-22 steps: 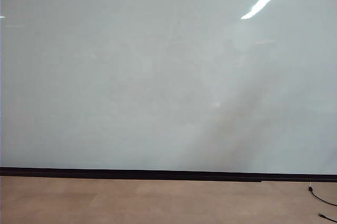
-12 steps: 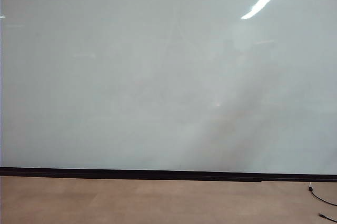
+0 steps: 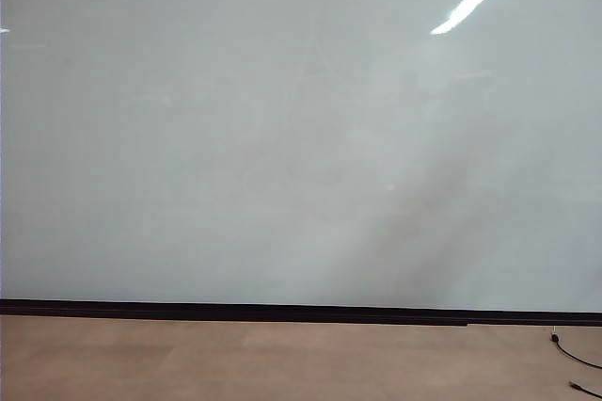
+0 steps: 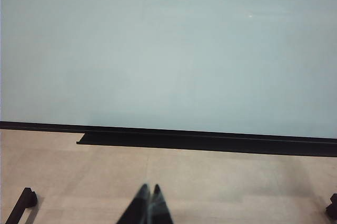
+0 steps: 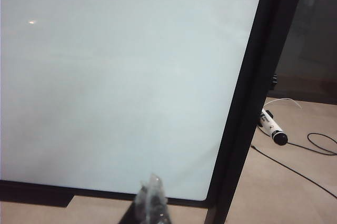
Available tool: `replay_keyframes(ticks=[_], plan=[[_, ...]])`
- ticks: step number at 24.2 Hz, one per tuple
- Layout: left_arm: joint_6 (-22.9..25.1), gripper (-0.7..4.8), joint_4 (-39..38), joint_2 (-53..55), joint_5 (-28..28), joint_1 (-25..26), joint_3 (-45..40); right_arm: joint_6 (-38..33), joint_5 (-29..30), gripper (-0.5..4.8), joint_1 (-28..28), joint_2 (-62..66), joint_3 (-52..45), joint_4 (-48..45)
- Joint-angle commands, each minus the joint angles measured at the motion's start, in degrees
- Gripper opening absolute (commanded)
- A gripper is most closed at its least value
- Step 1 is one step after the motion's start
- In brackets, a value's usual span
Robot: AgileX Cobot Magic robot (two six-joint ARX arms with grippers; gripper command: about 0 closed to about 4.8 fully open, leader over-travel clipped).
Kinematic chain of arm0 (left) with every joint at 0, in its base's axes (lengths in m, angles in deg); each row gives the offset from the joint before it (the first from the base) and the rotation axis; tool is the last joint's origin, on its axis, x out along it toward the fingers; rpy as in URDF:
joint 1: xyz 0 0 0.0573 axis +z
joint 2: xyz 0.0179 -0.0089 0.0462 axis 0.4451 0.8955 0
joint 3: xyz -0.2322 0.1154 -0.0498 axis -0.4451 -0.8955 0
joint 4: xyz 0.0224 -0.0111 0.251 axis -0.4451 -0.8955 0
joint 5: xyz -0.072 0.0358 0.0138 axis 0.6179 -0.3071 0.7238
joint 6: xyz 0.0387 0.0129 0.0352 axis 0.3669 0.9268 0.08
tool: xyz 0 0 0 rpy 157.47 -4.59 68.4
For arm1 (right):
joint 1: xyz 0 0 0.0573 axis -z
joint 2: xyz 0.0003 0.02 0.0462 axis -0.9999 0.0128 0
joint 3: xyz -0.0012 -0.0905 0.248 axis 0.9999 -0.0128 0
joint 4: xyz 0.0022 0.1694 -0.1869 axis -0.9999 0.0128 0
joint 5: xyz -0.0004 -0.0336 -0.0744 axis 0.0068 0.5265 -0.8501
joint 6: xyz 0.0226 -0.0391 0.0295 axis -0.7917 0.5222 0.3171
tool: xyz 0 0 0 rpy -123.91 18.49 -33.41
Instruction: Pick up the pen on the shelf to the right of the whiteboard and write the letter A.
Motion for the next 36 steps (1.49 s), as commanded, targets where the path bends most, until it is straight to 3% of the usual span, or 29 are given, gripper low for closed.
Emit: replay_keyframes(ticks=[1,5,10,13,17,22,28,36], plan=[[0.26,-0.04,0.35,0.02,0.22,-0.02,0.17,-0.11,-0.52,-0.08,0.04,0.00,0.24,3.34],[0.26,-0.04,0.35,0.02,0.22,-0.02,0.17,-1.25,-6.45,-0.03,0.04,0.00,0.17,10.51],[0.26,-0.04,0.35,0.02,0.22,-0.02,0.17,-1.22,-14.71,0.37,0.04,0.00,0.17,10.47],[0.26,-0.04,0.35,0.02,0.22,-0.02,0.17,-1.11,-18.49,1.78,0.04,0.00,0.20,8.81],[0.26,-0.05,0.35,0.02,0.22,-0.02,0.17,0.63,-18.34,3.52,0.07,0.00,0.17,8.17],[0.24,-0.05,0.35,0.02,0.22,-0.02,0.17,4.09,-18.38,4.67,0.07,0.00,0.17,4.92],[0.26,-0.04,0.35,0.02,0.22,-0.02,0.17,9.01,-17.44,4.78,2.27,0.00,0.20,0.28],[0.26,-0.04,0.35,0.02,0.22,-0.02,0.17,1.88,-2.38,4.79,16.46,1.88,0.20,-2.56]])
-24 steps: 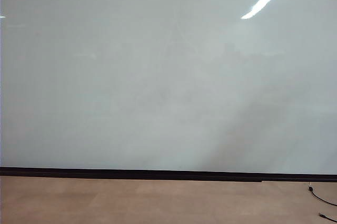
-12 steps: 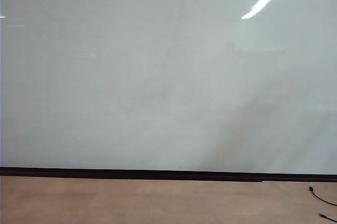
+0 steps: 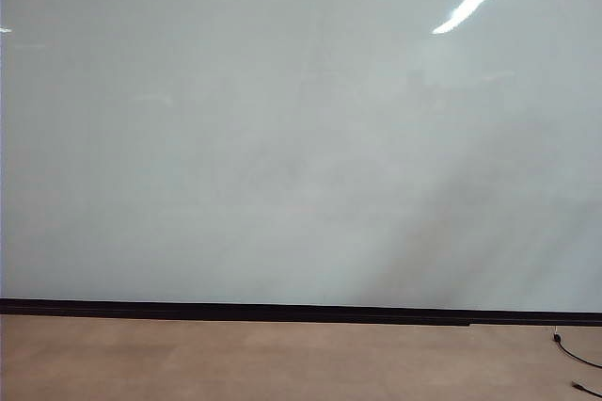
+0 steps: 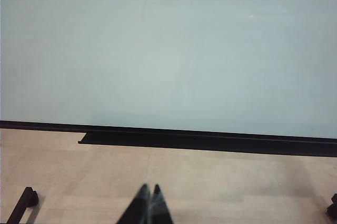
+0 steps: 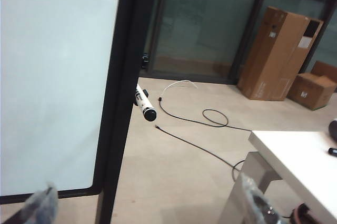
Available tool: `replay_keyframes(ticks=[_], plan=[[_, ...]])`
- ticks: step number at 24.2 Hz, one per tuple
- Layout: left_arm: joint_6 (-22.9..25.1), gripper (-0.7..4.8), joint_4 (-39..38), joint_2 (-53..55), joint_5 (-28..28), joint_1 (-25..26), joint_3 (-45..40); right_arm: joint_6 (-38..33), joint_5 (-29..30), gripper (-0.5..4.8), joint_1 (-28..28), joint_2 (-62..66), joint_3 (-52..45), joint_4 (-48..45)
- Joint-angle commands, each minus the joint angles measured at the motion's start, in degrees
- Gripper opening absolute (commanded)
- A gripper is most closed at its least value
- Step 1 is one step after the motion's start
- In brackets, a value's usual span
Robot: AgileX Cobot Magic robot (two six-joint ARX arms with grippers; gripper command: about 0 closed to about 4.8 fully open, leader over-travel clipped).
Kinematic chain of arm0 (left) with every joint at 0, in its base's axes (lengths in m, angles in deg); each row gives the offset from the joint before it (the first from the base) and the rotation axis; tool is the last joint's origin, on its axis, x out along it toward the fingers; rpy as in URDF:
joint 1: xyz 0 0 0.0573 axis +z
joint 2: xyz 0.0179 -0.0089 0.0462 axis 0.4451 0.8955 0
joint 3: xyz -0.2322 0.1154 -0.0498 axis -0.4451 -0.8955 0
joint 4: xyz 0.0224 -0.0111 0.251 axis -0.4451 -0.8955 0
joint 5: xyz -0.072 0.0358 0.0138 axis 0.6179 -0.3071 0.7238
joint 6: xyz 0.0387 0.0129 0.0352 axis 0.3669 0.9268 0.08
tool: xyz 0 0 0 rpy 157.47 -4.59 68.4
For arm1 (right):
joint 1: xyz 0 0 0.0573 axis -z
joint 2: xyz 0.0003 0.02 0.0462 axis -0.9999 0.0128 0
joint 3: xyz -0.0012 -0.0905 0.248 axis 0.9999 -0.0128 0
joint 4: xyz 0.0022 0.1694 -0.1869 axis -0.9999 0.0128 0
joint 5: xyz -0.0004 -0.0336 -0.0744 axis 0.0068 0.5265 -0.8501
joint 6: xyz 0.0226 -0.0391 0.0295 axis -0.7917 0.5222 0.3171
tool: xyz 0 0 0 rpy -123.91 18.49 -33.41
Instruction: Pick up the pen on the shelf to the right of the whiteboard and write the letter A.
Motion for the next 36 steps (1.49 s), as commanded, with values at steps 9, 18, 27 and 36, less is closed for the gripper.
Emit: replay_keyframes(ticks=[9,18,27,36], plan=[[0.22,-0.04,0.35,0.00,0.22,-0.02,0.17,-6.01,17.86,4.79,11.26,20.31,0.31,-20.11],[0.24,-0.04,0.35,0.00,0.22,-0.02,0.17,-4.72,23.63,4.79,15.04,46.82,0.44,-47.06],[0.22,-0.04,0.35,0.00,0.22,-0.02,0.17,-4.37,26.69,4.79,15.74,63.78,5.29,-59.58],[0.22,-0.04,0.35,0.00,0.22,-0.02,0.17,-7.23,31.26,4.79,18.03,86.84,11.17,-76.24]])
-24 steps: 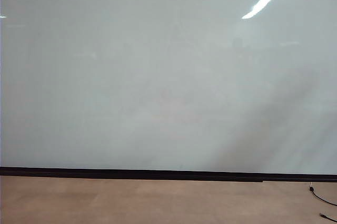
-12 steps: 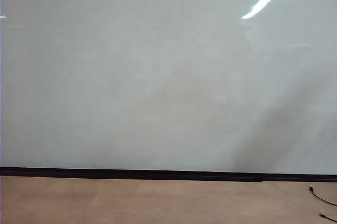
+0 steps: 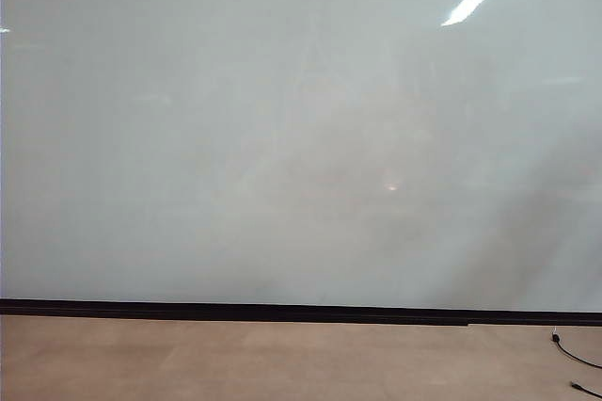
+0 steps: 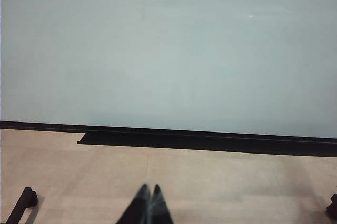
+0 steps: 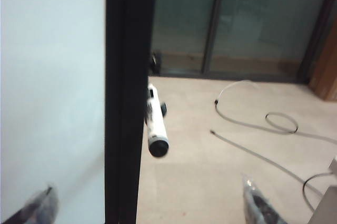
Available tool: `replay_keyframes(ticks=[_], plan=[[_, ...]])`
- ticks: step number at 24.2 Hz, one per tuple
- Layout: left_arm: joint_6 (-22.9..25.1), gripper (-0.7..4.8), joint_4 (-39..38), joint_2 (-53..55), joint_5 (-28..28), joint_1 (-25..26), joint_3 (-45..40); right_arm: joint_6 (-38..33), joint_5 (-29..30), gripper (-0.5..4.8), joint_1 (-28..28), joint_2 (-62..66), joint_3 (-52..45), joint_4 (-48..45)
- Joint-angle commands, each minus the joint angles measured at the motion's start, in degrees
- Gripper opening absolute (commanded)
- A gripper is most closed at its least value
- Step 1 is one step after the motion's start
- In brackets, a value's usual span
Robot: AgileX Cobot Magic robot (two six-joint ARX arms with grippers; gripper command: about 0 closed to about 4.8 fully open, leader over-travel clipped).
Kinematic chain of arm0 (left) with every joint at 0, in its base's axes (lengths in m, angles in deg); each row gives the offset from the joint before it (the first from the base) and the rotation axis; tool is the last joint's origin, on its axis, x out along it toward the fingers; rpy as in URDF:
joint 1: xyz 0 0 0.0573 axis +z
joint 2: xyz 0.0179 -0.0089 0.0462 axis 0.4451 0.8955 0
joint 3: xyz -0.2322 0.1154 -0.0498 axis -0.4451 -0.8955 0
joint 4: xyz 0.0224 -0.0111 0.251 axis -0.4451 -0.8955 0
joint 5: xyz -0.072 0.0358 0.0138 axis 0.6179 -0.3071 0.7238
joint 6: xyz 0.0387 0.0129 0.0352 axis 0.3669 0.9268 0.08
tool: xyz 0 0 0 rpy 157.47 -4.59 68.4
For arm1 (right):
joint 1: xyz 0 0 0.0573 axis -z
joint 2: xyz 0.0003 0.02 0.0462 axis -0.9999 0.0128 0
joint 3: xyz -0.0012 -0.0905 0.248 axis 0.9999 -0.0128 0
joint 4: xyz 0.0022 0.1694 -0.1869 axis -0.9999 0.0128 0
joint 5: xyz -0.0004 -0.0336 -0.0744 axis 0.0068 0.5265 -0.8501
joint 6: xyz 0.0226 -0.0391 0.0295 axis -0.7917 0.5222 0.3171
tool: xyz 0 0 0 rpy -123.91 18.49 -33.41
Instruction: Pick up the pen on the shelf to the right of the whiteboard and write the letter A.
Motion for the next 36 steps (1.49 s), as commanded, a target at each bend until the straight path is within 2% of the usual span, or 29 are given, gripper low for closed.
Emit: replay_keyframes(ticks=[1,5,10,19,36], plan=[[0.24,-0.04,0.35,0.02,0.22,-0.02,0.17,-2.43,0.57,4.79,0.02,7.72,2.10,-6.86],[0.26,-0.05,0.35,0.02,0.22,-0.02,0.17,-4.24,5.33,4.79,0.00,15.50,8.11,-6.86],[0.26,-0.05,0.35,0.02,0.22,-0.02,0.17,-8.07,8.02,4.79,-0.20,21.97,15.28,-6.84],[0.26,-0.04,0.35,0.02,0.22,-0.02,0.17,-13.16,12.39,4.79,-0.35,28.81,22.58,-6.84],[0.24,-0.04,0.35,0.02,0.22,-0.02,0.17,-12.44,13.18,4.71,-1.75,31.82,27.71,-6.84]])
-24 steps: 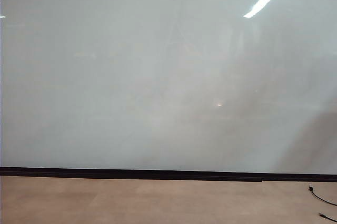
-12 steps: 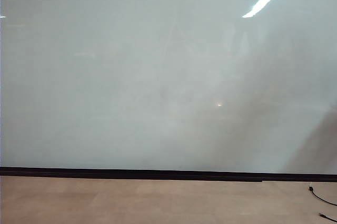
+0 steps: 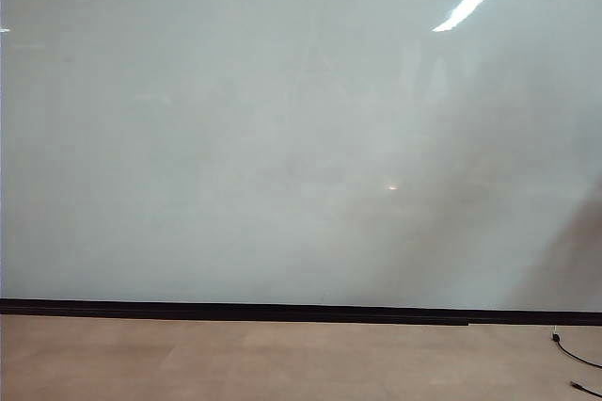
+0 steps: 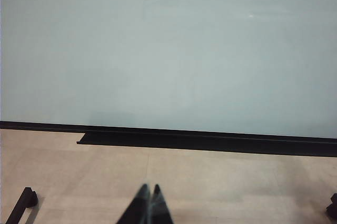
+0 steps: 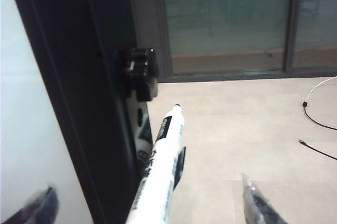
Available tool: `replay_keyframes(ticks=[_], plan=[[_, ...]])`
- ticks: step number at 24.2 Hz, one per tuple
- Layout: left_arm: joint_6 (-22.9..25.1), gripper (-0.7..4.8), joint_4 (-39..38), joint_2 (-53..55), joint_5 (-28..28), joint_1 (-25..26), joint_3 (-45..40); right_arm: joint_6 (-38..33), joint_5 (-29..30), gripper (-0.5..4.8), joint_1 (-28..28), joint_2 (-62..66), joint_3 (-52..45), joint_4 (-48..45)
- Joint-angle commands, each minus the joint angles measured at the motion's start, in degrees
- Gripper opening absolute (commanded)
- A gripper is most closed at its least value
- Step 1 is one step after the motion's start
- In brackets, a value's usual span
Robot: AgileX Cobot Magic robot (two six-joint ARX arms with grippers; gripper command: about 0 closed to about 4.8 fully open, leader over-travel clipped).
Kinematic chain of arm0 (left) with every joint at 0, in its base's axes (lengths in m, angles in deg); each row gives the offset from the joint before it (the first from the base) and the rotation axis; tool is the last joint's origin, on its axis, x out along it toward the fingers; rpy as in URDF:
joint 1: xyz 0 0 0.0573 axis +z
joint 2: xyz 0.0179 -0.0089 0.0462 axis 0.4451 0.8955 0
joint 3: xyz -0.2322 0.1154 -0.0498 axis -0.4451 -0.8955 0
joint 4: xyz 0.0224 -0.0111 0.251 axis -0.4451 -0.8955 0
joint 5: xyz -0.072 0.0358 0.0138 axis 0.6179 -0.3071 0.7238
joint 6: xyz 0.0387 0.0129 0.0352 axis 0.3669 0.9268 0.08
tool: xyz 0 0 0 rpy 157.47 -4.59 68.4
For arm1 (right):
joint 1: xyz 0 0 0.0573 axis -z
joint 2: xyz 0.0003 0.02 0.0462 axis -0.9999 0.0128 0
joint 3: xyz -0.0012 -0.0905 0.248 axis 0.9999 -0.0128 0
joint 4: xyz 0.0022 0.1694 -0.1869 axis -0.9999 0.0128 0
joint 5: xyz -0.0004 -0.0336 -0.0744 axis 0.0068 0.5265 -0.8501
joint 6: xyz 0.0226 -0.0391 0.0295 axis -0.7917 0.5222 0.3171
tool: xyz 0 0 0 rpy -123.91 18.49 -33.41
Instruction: Pick up the pen on the shelf to the right of the whiteboard and write the letter A.
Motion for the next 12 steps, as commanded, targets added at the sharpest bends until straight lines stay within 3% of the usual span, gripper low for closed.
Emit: replay_keyframes(ticks=[1,5,8,12], plan=[[0.24,-0.04,0.35,0.02,0.22,-0.02,0.17,0.00,0.00,4.58,0.02,0.63,0.63,-0.90],[0.26,-0.04,0.35,0.02,0.22,-0.02,0.17,0.20,0.20,4.42,-0.04,1.66,1.16,-0.92],[0.26,-0.04,0.35,0.02,0.22,-0.02,0.17,0.81,0.98,3.89,-0.04,1.66,1.40,-0.92],[0.26,-0.05,0.35,0.02,0.22,-0.02,0.17,0.83,1.66,3.66,-0.02,1.64,1.90,-0.96]])
